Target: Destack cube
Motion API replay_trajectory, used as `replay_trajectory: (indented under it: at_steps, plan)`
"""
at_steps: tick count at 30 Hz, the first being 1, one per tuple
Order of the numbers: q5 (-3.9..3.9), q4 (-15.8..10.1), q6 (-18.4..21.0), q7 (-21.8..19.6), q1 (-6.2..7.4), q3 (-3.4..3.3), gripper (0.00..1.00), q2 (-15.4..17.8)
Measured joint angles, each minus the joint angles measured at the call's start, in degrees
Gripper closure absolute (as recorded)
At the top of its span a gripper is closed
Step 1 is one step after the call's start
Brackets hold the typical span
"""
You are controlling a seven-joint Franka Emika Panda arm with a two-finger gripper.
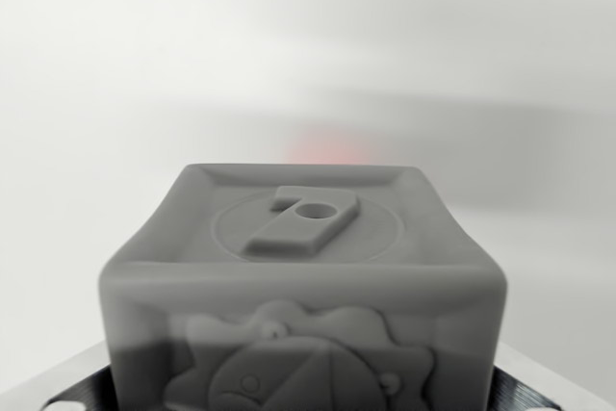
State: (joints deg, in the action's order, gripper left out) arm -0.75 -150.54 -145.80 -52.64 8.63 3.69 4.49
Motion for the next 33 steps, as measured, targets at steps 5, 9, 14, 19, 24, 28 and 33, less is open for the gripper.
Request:
replay_trajectory:
  at_steps: [5, 9, 14, 19, 24, 28, 33]
  plan:
    - [0.15, 1.4, 0.0, -2.0, 0.00, 0.09, 1.00, -1.4]
    - [0.26, 2.5, -0.1, -3.6, 0.00, 0.16, 1.00, -2.5]
    - [0.39, 3.9, -0.1, -5.6, 0.00, 0.24, 1.00, -3.8]
    - [0.57, 5.4, -0.1, -7.6, 0.01, 0.31, 1.00, -5.3]
    - [0.75, 7.0, 0.0, -10.0, 0.10, 0.33, 1.00, -6.9]
    - [0.88, 8.1, 0.0, -11.4, 0.19, 0.33, 1.00, -7.8]
    - [1.06, 9.8, 0.1, -13.8, 0.29, 0.33, 1.00, -9.4]
